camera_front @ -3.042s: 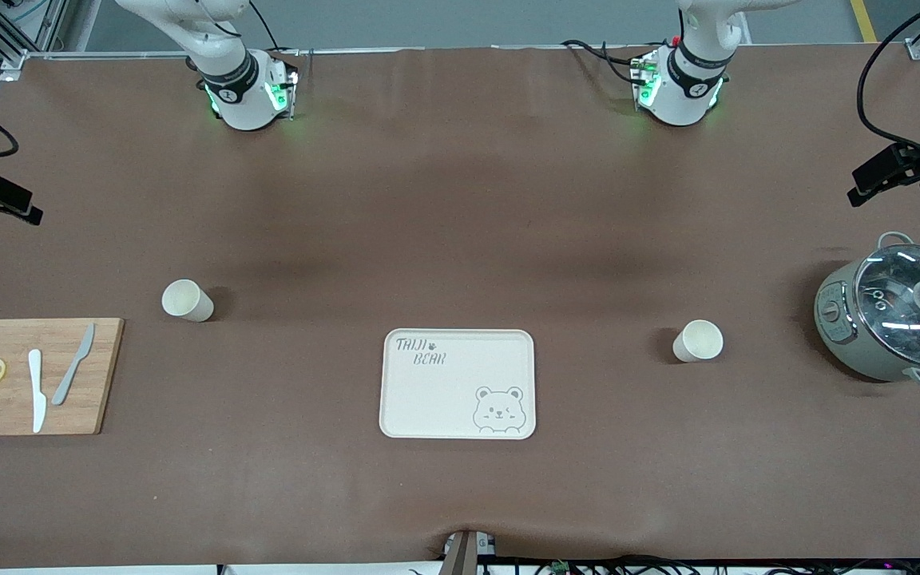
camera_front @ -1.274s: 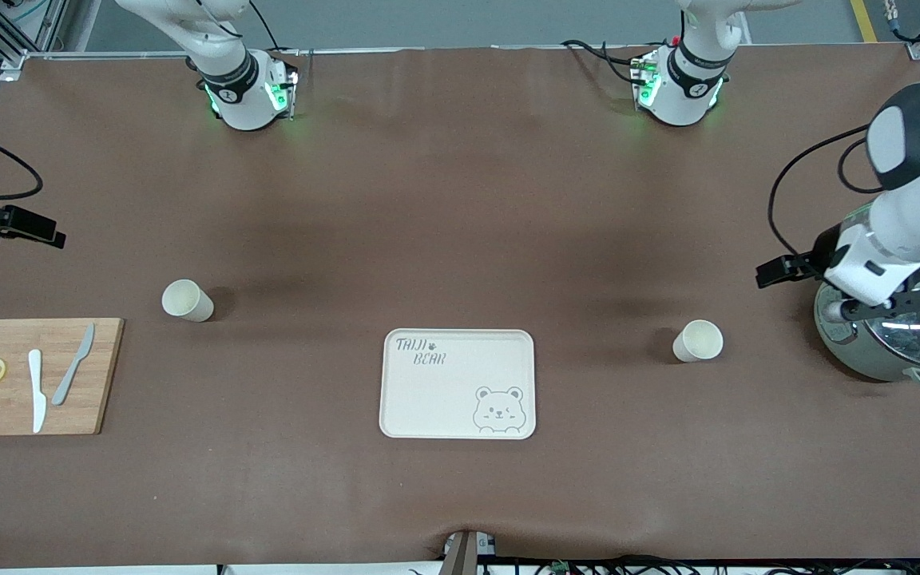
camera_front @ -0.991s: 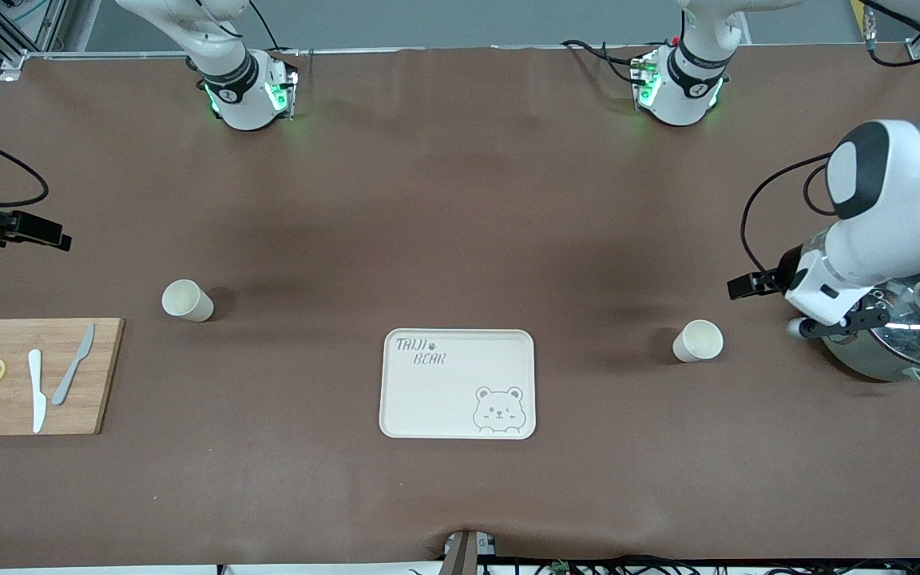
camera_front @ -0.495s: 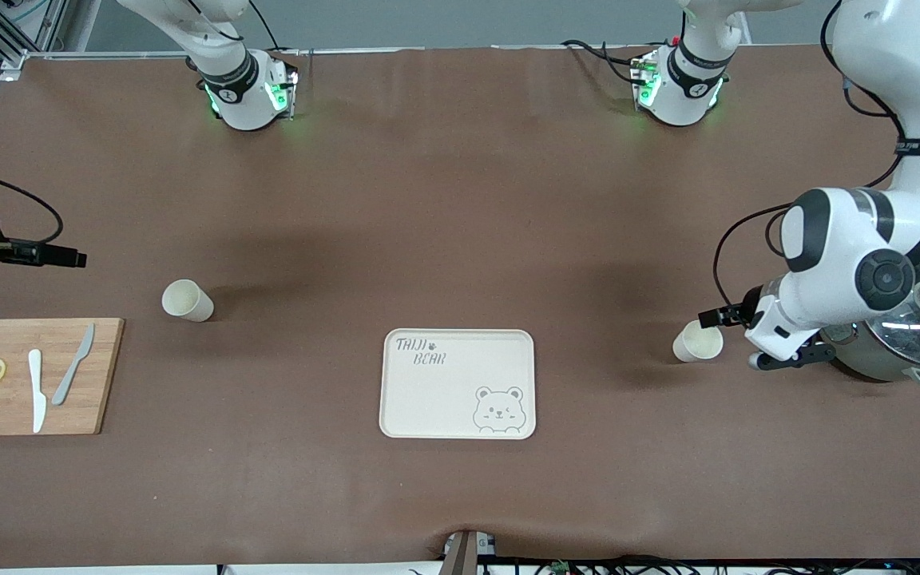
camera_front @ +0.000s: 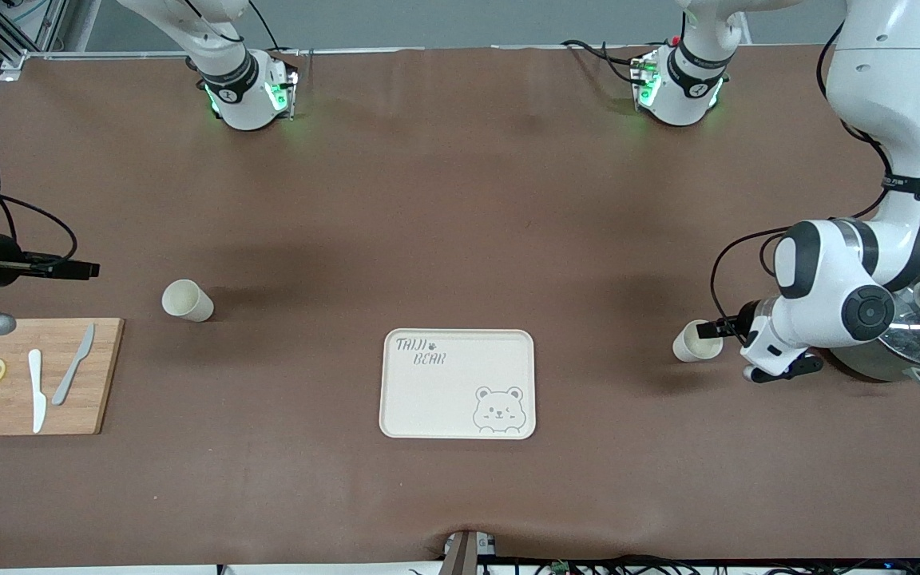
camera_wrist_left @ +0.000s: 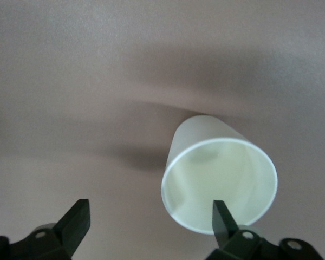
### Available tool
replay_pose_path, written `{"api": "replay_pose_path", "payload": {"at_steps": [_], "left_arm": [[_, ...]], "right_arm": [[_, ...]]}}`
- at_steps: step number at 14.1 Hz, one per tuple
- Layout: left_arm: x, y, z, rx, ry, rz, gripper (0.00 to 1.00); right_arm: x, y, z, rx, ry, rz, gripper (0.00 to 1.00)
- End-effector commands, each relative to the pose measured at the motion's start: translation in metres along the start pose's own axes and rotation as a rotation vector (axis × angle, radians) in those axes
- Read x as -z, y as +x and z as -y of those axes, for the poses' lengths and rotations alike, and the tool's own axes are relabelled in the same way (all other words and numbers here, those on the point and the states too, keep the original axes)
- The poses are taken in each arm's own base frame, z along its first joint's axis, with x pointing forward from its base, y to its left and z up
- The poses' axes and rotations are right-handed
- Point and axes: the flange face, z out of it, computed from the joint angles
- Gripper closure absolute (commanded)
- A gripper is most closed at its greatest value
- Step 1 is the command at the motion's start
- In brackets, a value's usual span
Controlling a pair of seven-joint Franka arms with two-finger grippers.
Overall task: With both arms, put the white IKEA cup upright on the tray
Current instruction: 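Grasp the pot-side cup with the left gripper while the right gripper grasps the board cup, then carry the cup with the left gripper and set it upright on the tray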
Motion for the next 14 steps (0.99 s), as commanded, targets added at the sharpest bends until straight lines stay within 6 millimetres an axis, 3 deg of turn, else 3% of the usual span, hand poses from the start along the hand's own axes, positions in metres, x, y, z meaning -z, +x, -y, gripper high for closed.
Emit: {"api": "replay_pose_path", "payload": {"at_steps": [1,3,5,6,11,13,14], "left_arm": [[-0.014,0.012,-0.005,-0.003,0.007,0.005,0.24],[-0.024,0.012,-0.006,0.0,0.006,0.021,0.58],[-0.02,0.013,-0.005,-0.001,0.005,0.013,0.91],[-0.019,0.013,-0.006,-0.003,0.003,0.012,1.0],[-0.005,0.018,-0.016,-0.027,0.002,-0.018,1.0],[0.001,0.016,-0.029,-0.027,-0.001,-0.029,1.0],[0.004,0.012,-0.046,-0.032,-0.001,-0.034,1.0]], "right_arm": [[-0.024,0.007,-0.003,-0.082,0.004,0.015,0.0],[-0.048,0.003,-0.009,-0.091,0.007,0.015,0.0],[-0.059,-0.005,-0.005,-0.085,0.004,0.015,0.0],[-0.065,-0.007,-0.006,-0.085,0.005,0.011,0.0],[-0.102,-0.01,-0.016,-0.094,0.014,-0.045,0.0],[-0.126,-0.011,-0.016,-0.095,0.021,-0.18,0.0],[-0.138,-0.011,-0.016,-0.093,0.023,-0.219,0.0]]}}
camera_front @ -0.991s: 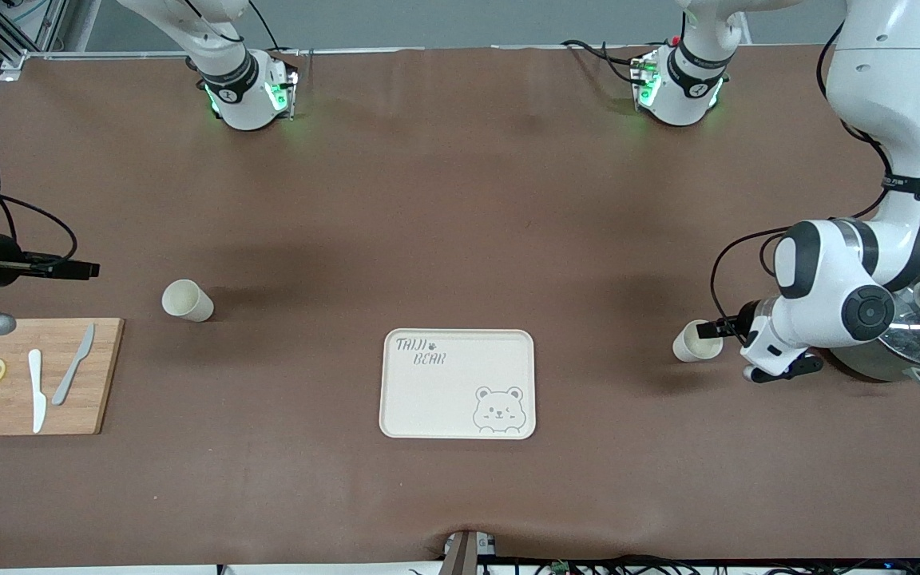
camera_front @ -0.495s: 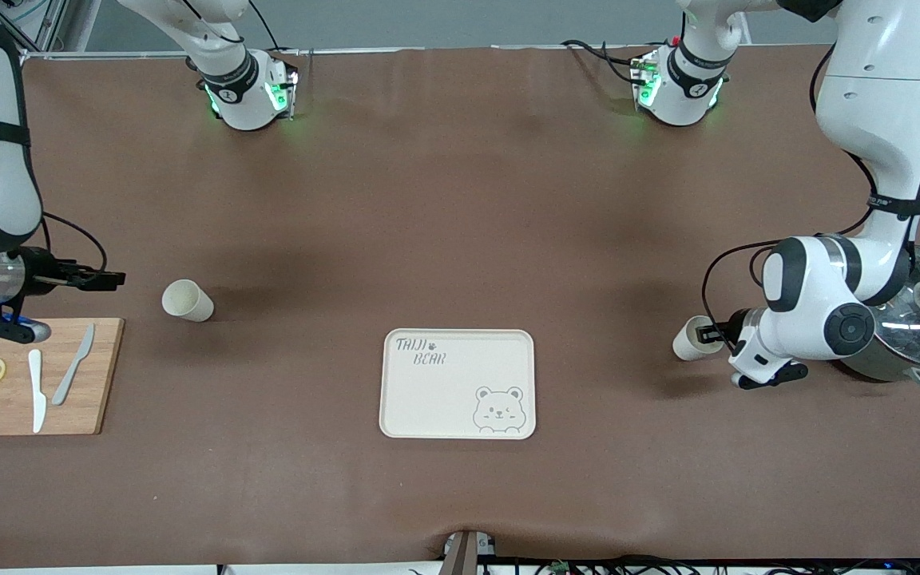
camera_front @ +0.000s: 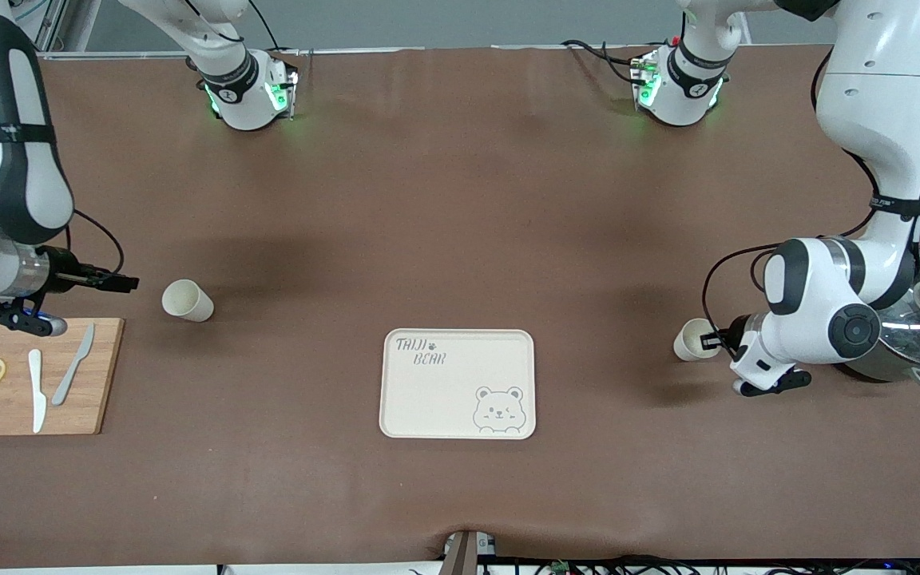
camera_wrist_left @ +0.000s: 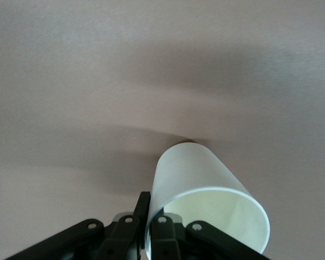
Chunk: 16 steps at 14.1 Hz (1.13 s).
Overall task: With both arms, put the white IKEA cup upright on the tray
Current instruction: 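Carry the cup with the left gripper and set it upright on the tray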
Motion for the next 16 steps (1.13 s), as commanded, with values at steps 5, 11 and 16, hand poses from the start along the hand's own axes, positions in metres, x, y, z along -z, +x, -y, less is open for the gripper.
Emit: {"api": "replay_pose_path", "payload": {"at_steps": [5,11,16], "left_arm": [[0.038,-0.025,-0.127,0.117,0.0,-0.08,1.0],[0.01,-0.051,-0.235,0.203,-0.027,-0.075,1.0],[0.003,-0.058,-0.304,0.295,-0.139,-0.147,1.0]], "right_arm": [[-0.052,-0.028,0.002,-0.003,0.016,-0.137,0.0],[-0.07,-0.031,0.01,0.014,0.013,-0.11,0.06],[-0.088,-0.034,0.019,0.026,0.011,-0.076,0.35]]}}
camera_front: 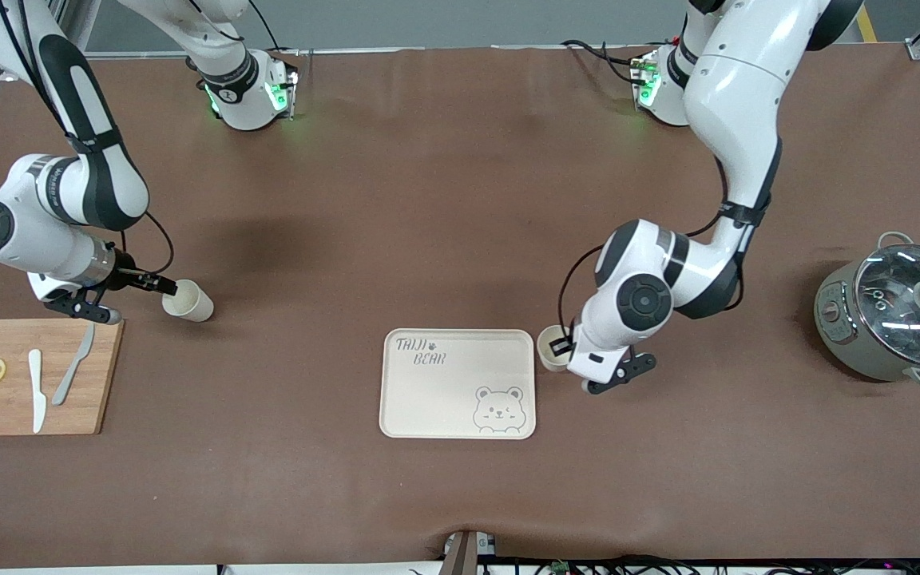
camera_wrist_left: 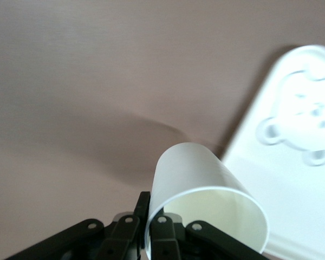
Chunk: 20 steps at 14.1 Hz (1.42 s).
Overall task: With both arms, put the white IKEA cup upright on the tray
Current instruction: 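Carry the cup with the left gripper and set it upright on the tray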
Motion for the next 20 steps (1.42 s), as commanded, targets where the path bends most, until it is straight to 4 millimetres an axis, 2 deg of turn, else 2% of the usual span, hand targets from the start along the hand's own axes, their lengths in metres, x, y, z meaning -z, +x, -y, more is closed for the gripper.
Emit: {"api": "replay_pose_path", "payload": {"at_steps": [1,2,4,6,7,8,9,10,11,13,15,17,18,20], "left_arm": [[-0.012,-0.002,-0.029,0.075,-0.103,-0.016,1.0],[-0.02,-0.005,-0.036,0.104,-0.14,-0.014,1.0],[-0.034,-0.013,-0.045,0.141,-0.167,-0.012,1.0],[-0.044,-0.017,-0.044,0.179,-0.153,0.001,1.0],[-0.047,-0.018,-0.044,0.182,-0.149,0.004,1.0],[-0.048,-0.022,-0.046,0.182,-0.149,0.006,0.92],[-0.046,-0.022,-0.047,0.177,-0.148,0.002,0.64],[-0.042,-0.019,-0.045,0.18,-0.15,0.0,0.29],[-0.04,-0.02,-0.046,0.175,-0.148,-0.005,0.0],[-0.035,-0.019,-0.047,0.171,-0.151,-0.013,0.0],[-0.015,-0.014,-0.046,0.174,-0.172,-0.029,0.0],[0.016,-0.006,-0.044,0.18,-0.202,-0.053,0.0],[0.024,-0.004,-0.041,0.182,-0.198,-0.053,0.0],[0.058,0.011,-0.028,0.196,-0.209,-0.07,0.0]], "right_arm": [[-0.008,-0.003,0.006,-0.003,0.003,0.005,0.44],[-0.008,-0.003,0.007,-0.002,0.003,0.007,0.5],[-0.011,-0.004,0.012,0.006,0.002,0.011,0.51],[-0.019,-0.004,0.013,0.008,0.002,0.019,0.75],[-0.018,-0.003,0.013,0.008,0.003,0.013,0.77],[-0.018,-0.002,0.013,0.008,0.003,0.007,0.86],[-0.018,-0.002,0.013,0.008,0.004,0.005,1.0],[-0.018,-0.002,0.013,0.008,0.004,0.005,1.0],[-0.016,-0.002,0.014,0.009,0.004,0.002,1.0],[-0.01,-0.001,0.015,0.01,0.005,-0.007,1.0],[-0.003,0.0,0.015,0.002,0.006,-0.014,1.0],[0.002,0.002,0.012,-0.01,0.007,-0.021,1.0],[0.011,0.009,0.015,-0.017,0.02,-0.031,1.0],[0.032,0.018,0.022,-0.123,0.103,0.021,1.0]]}}
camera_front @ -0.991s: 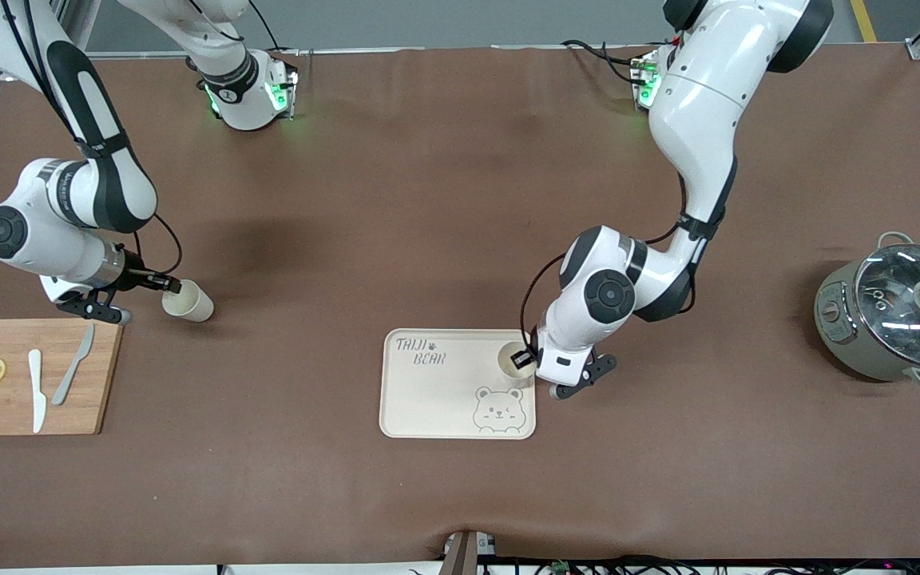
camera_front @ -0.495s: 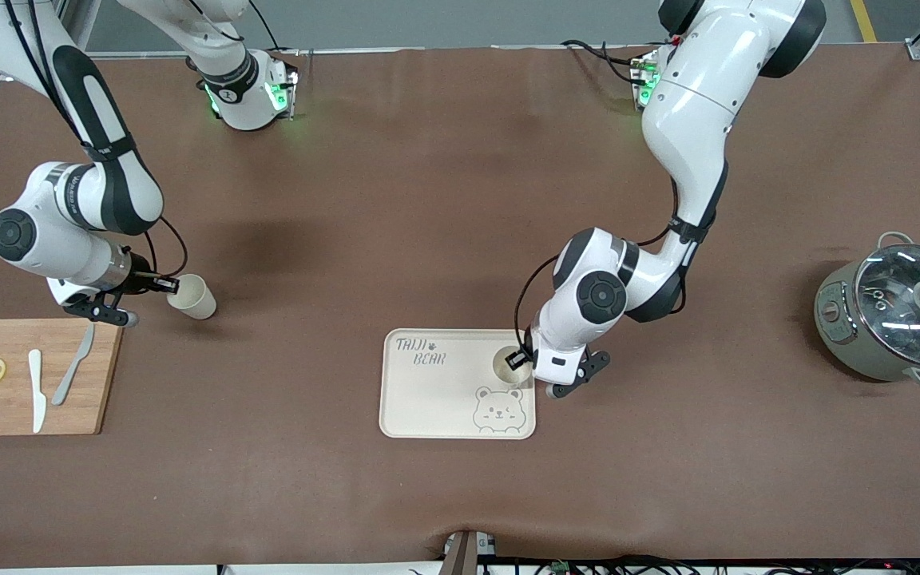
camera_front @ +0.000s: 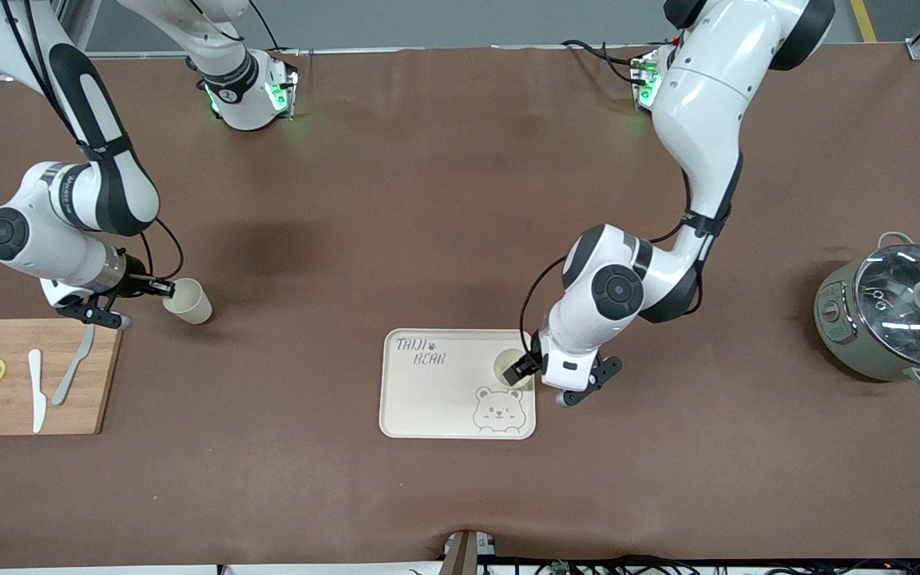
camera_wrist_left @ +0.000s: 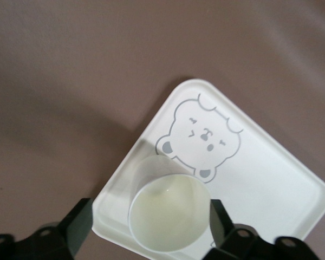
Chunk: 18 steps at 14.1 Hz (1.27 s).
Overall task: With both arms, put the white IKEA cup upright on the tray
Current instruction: 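Open the left gripper and withdraw while the right gripper lifts its cup, then move the cup with the right gripper onto the tray beside the other cup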
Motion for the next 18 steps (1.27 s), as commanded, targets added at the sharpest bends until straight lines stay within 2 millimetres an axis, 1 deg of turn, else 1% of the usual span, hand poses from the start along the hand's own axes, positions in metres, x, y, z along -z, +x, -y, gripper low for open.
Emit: {"api": "replay_pose_path", "payload": {"at_steps": [1,2,4,5,7,8,9,10,13,15,16,17,18], "left_arm": [[0.059,0.023,0.006,0.017,-0.008,-0.033,0.0],[0.081,0.033,0.011,-0.006,0.01,-0.064,0.0],[0.115,0.046,0.02,-0.067,0.049,-0.101,0.0],[0.132,0.06,0.029,-0.087,0.061,-0.11,0.0],[0.16,0.078,0.045,-0.134,0.077,-0.111,0.0],[0.175,0.085,0.053,-0.161,0.087,-0.109,0.0],[0.186,0.091,0.06,-0.175,0.102,-0.105,0.0],[0.198,0.098,0.069,-0.182,0.127,-0.114,0.0],[0.231,0.111,0.093,-0.197,0.194,-0.121,0.0],[0.26,0.122,0.113,-0.205,0.214,-0.11,0.0],[0.273,0.123,0.122,-0.225,0.227,-0.097,0.0],[0.284,0.128,0.134,-0.243,0.243,-0.083,0.0],[0.296,0.128,0.143,-0.262,0.259,-0.068,0.0]], "right_arm": [[0.036,0.009,0.013,-0.11,0.085,0.067,1.0],[0.049,0.014,0.021,-0.1,0.089,0.075,1.0],[0.071,0.026,0.03,-0.1,0.099,0.054,1.0],[0.076,0.029,0.042,-0.129,0.1,0.045,1.0],[0.079,0.041,0.063,-0.168,0.098,0.036,1.0],[0.079,0.046,0.07,-0.179,0.099,0.034,1.0],[0.08,0.052,0.084,-0.211,0.102,0.029,1.0],[0.081,0.053,0.106,-0.268,0.097,0.036,1.0],[0.084,0.049,0.191,-0.418,0.096,0.028,1.0],[0.074,0.04,0.246,-0.513,0.091,0.033,1.0],[0.07,0.035,0.271,-0.563,0.093,0.034,1.0],[0.072,0.034,0.29,-0.623,0.104,0.028,1.0],[0.068,0.032,0.308,-0.663,0.105,0.03,1.0]]}}
